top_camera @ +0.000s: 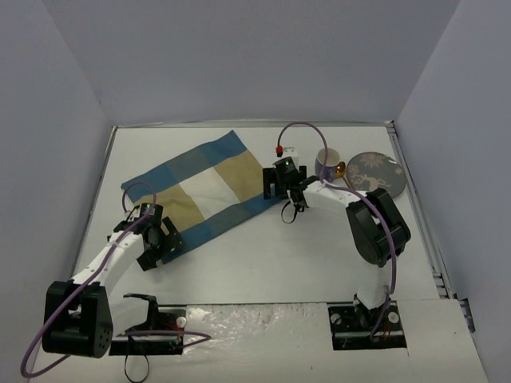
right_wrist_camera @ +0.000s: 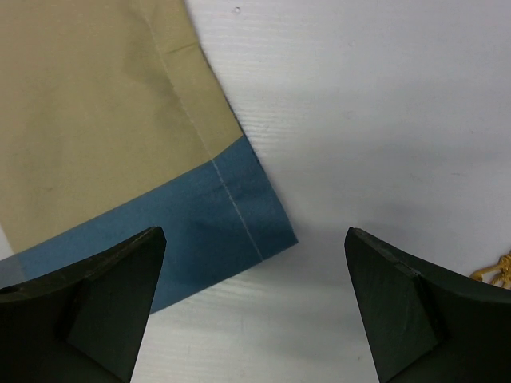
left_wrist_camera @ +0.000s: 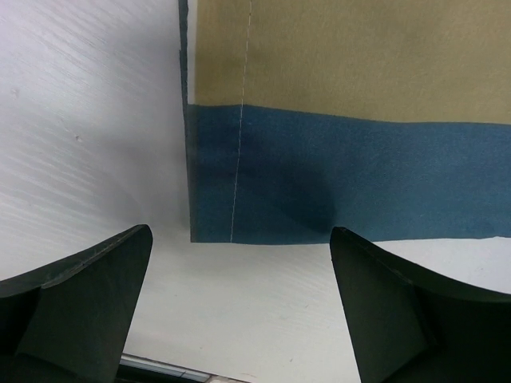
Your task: Set the dinner table for one person
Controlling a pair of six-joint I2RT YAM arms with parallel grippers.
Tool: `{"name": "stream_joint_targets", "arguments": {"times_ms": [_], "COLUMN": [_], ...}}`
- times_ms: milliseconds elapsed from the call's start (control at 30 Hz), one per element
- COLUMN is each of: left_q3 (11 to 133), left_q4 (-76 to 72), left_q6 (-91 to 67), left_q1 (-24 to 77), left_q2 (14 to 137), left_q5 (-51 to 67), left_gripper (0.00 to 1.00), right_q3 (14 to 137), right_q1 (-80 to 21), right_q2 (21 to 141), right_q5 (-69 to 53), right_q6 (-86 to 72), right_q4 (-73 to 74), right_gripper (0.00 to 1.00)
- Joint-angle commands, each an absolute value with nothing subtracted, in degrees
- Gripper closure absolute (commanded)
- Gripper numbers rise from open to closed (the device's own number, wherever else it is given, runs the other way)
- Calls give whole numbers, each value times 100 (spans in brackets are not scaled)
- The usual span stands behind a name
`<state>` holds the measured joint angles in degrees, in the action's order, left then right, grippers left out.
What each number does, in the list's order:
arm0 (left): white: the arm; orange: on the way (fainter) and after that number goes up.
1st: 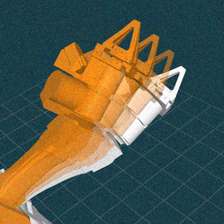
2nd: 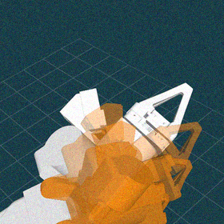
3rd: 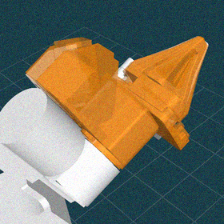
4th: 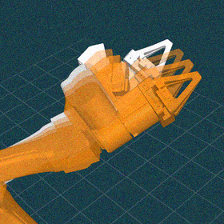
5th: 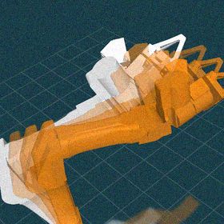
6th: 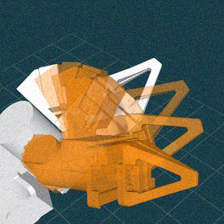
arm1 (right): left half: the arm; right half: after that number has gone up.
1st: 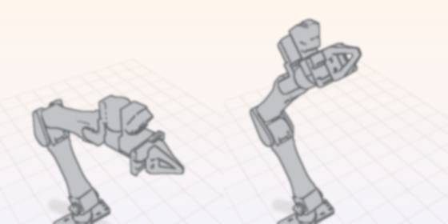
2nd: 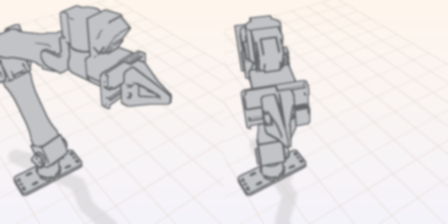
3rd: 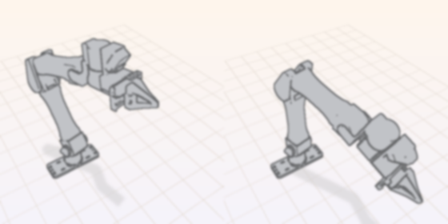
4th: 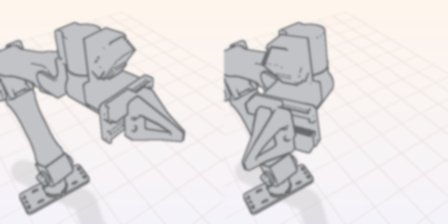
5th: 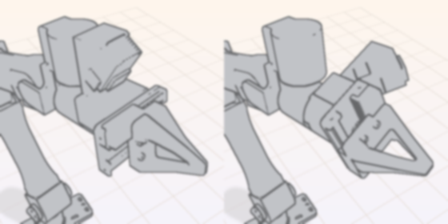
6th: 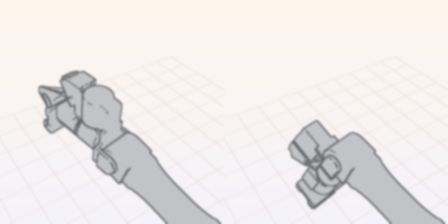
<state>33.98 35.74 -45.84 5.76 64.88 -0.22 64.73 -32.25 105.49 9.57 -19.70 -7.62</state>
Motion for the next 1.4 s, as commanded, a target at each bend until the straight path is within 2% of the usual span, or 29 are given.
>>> {"name": "stream_joint_targets", "arguments": {"times_ms": [0, 300, 367, 433, 633, 733, 767, 800, 900, 1033, 1200, 1367], "left_q3": [3262, 3038, 3011, 2986, 2958, 2909, 2906, 2885, 2936, 3303, 4339, 6144], "left_q4": [3276, 3046, 3012, 2986, 2948, 2907, 2888, 2867, 2912, 3285, 4207, 4979], "left_q6": [-4850, -4956, -4949, -4948, -4957, -4958, -4967, -4975, -4988, -4857, -4524, -4091], "left_q1": [545, 545, 545, 545, 545, 546, 554, 553, 545, 536, 320, 70], "left_q2": [6485, 6566, 6573, 6588, 6648, 6698, 6708, 6726, 6783, 6625, 6054, 5600], "left_q5": [181, 200, 180, 176, 185, 193, 195, 204, 240, 114, -69, -451], "left_gripper": [10, 20, 23, 29, 52, 65, 69, 75, 100, 100, 100, 100], "right_q3": [6786, 6734, 6673, 6622, 6483, 6460, 6461, 6471, 6515, 6646, 7039, 7881], "right_q1": [-3101, -3086, -3093, -3094, -3120, -3120, -3121, -3129, -3129, -3113, -3064, -3051], "right_q2": [10796, 11105, 11138, 11165, 11106, 11083, 11083, 11084, 11109, 11037, 10484, 9714], "right_q5": [921, 943, 889, 812, 770, 764, 755, 744, 680, 646, 910, 1234], "right_q6": [-2105, -2174, -2201, -2240, -2368, -2345, -2339, -2345, -2320, -2237, -2016, -1682], "right_q4": [-1185, -1224, -1244, -1255, -1222, -1204, -1203, -1195, -1186, -1103, -779, -169], "right_gripper": [8, 12, 15, 24, 39, 53, 53, 59, 73, 99, 100, 100]}}
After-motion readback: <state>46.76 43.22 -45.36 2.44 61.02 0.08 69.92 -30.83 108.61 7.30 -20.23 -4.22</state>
